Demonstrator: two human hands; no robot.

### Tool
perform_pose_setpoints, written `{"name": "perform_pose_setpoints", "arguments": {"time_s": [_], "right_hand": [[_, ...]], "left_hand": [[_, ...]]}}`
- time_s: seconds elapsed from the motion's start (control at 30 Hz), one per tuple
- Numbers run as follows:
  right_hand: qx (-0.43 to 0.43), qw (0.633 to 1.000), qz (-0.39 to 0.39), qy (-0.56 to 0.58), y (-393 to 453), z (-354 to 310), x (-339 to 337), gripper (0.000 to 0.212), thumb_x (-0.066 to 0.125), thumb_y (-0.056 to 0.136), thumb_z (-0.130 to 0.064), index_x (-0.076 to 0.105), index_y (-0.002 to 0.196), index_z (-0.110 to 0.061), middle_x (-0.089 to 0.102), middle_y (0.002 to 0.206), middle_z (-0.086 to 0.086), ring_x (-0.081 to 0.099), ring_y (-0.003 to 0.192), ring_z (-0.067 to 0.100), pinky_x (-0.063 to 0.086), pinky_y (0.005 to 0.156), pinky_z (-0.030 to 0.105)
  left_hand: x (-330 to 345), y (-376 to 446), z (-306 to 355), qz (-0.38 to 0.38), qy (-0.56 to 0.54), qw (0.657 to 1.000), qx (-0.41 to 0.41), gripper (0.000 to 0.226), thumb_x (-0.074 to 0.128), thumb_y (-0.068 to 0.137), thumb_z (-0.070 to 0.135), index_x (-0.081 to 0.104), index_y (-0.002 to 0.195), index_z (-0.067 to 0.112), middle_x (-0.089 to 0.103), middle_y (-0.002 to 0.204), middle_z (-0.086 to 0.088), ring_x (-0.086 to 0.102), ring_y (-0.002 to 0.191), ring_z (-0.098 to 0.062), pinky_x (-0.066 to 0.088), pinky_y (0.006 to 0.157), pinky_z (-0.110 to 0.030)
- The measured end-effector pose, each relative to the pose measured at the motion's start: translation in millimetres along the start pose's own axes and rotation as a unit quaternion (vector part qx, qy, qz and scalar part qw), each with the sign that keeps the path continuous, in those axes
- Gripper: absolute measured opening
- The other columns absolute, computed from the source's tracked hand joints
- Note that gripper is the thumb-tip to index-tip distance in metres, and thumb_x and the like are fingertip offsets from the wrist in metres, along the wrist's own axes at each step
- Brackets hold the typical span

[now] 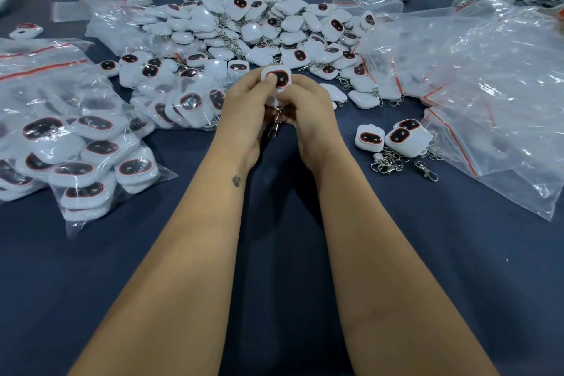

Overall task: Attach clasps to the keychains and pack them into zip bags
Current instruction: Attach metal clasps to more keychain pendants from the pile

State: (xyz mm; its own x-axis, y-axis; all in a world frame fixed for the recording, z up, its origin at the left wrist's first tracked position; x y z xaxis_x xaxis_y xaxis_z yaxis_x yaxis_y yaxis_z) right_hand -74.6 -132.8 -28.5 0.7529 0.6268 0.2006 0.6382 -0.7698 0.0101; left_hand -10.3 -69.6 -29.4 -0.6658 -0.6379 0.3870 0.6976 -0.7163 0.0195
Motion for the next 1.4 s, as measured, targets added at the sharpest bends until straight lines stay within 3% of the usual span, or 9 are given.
{"name": "perform_pose_setpoints", "arguments": {"time_s": [0.17,0.37,0.57,0.73,0.83,1.0,1.13,1.23,1.4], "right_hand": [[-0.011,0.995,0.074,0.061,0,-1,-6,0.030,0.058,0.084,0.013,0.057,0.108,-0.005,0.066,0.077,0.006,0.059,0.064,0.015,0.049,0.064,0.024],[-0.017,0.969,0.082,0.234,1,-4,-14,0.020,0.060,0.089,0.011,0.061,0.102,-0.003,0.064,0.088,0.009,0.064,0.078,0.013,0.055,0.079,0.020],[-0.041,0.991,0.077,0.106,3,1,-12,0.021,0.057,0.096,-0.003,0.066,0.114,0.003,0.068,0.097,0.007,0.062,0.088,0.014,0.051,0.078,0.021],[-0.043,0.995,0.075,0.058,2,1,-13,0.019,0.066,0.092,-0.011,0.065,0.111,-0.011,0.068,0.083,-0.007,0.060,0.073,0.001,0.045,0.064,0.015],[-0.051,0.993,0.078,0.076,1,2,-13,0.014,0.066,0.091,-0.004,0.060,0.100,-0.013,0.065,0.071,-0.006,0.058,0.063,0.002,0.045,0.061,0.016],[-0.041,0.989,0.089,0.108,3,2,-11,0.016,0.060,0.094,-0.002,0.053,0.091,-0.015,0.065,0.076,-0.001,0.066,0.068,0.009,0.053,0.070,0.020],[-0.041,0.986,0.075,0.146,4,2,-8,0.014,0.055,0.097,0.000,0.052,0.094,-0.013,0.066,0.083,0.004,0.068,0.073,0.011,0.055,0.088,0.029],[-0.057,0.986,0.068,0.141,4,3,-6,0.014,0.059,0.094,0.001,0.056,0.091,-0.013,0.064,0.080,0.002,0.060,0.076,0.012,0.051,0.085,0.027],[-0.064,0.990,0.068,0.110,2,2,-7,0.013,0.067,0.089,-0.002,0.062,0.091,-0.013,0.063,0.072,-0.008,0.054,0.060,-0.002,0.041,0.060,0.011]], "left_hand": [[-3,3,1,0.057,-0.059,0.996,0.027,0.015,0.053,0.097,0.003,0.064,0.102,0.012,0.070,0.093,-0.008,0.066,0.081,-0.017,0.056,0.070,-0.023],[-6,4,1,0.065,-0.059,0.996,0.008,0.032,0.058,0.091,-0.005,0.059,0.120,0.007,0.065,0.101,-0.011,0.066,0.085,-0.018,0.056,0.072,-0.022],[-7,1,0,0.073,0.001,0.996,0.060,0.028,0.070,0.085,-0.003,0.063,0.109,0.010,0.073,0.093,-0.002,0.070,0.094,-0.017,0.056,0.089,-0.031],[-4,-6,4,0.069,0.110,0.984,0.119,0.021,0.074,0.082,0.004,0.067,0.095,0.019,0.075,0.088,0.003,0.071,0.085,-0.009,0.056,0.080,-0.026],[-4,-11,8,0.128,0.194,0.958,0.171,0.010,0.062,0.087,0.022,0.072,0.090,0.019,0.073,0.084,0.003,0.069,0.083,-0.014,0.058,0.080,-0.040],[-21,-14,20,0.281,0.329,0.856,0.284,0.020,0.050,0.086,0.020,0.068,0.096,0.022,0.064,0.090,0.011,0.058,0.089,-0.008,0.043,0.075,-0.019],[-31,-1,19,0.234,0.521,0.799,0.190,0.038,0.057,0.087,0.030,0.063,0.122,0.017,0.063,0.113,-0.004,0.047,0.116,-0.027,0.035,0.084,-0.028],[-26,-2,12,0.197,0.650,0.716,0.158,0.037,0.056,0.085,0.029,0.066,0.117,0.014,0.062,0.111,-0.012,0.043,0.116,-0.035,0.037,0.084,-0.039],[-26,-7,16,0.222,0.604,0.754,0.131,0.011,0.050,0.080,0.013,0.061,0.081,0.011,0.061,0.085,-0.012,0.054,0.088,-0.033,0.039,0.061,-0.036]]}}
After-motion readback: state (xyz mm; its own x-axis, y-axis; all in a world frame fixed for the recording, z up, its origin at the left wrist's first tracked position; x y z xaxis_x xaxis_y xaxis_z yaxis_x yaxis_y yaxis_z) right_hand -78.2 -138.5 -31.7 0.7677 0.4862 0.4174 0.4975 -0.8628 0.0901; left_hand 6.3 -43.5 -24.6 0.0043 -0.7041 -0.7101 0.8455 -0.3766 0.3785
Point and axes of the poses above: each hand's wrist, its own y-axis towards the middle knuckle, its own x-axis out of the palm, z = x × y, the point moved 1 cm from there along y, towards the middle knuckle
